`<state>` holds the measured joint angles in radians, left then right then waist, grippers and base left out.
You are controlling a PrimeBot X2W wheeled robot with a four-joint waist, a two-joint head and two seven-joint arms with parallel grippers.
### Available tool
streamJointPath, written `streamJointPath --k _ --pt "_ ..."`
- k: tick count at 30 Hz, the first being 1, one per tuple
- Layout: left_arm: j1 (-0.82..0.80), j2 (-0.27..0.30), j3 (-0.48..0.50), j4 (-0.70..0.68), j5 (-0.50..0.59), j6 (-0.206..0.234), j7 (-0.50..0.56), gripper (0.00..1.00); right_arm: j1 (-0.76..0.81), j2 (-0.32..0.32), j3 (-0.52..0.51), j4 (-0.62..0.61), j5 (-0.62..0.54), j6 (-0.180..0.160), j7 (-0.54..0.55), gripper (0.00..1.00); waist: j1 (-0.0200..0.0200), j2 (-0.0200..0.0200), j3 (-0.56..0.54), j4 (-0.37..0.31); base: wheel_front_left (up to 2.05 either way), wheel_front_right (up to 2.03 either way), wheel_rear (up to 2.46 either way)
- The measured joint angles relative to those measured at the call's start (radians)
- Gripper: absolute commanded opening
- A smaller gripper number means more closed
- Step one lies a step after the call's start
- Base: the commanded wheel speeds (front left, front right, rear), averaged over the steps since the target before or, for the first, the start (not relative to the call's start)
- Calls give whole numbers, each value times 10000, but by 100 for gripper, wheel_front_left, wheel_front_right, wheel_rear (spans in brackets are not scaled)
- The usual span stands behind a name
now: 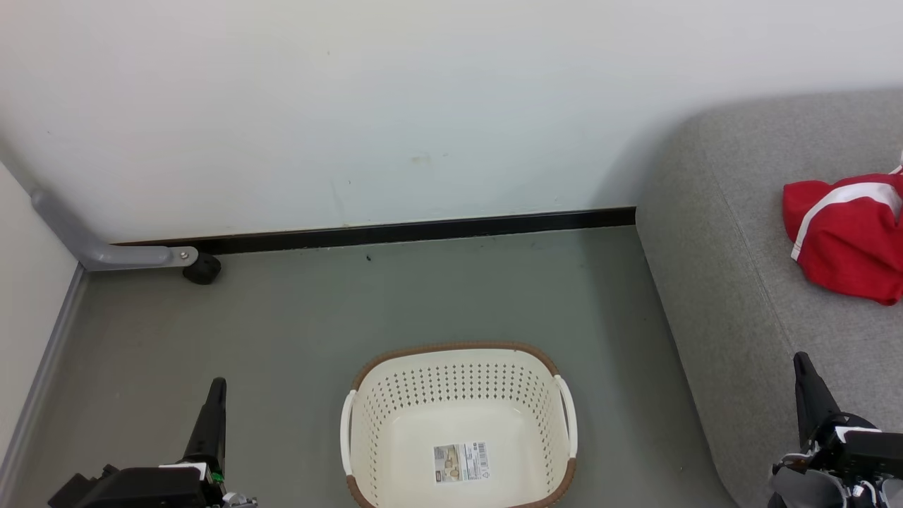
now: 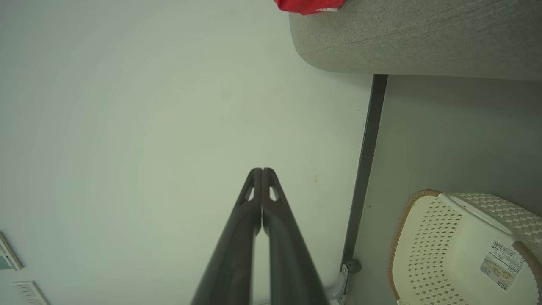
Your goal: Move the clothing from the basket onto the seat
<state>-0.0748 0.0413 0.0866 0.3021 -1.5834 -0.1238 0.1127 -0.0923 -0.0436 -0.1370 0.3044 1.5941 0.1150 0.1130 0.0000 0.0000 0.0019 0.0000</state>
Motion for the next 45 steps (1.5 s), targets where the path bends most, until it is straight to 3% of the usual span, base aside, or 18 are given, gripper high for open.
streamJointPath --k 45 --pt "0 -2 -2 -6 0 0 0 0 0 2 2 -4 2 0 0 0 0 0 1 0 0 0 0"
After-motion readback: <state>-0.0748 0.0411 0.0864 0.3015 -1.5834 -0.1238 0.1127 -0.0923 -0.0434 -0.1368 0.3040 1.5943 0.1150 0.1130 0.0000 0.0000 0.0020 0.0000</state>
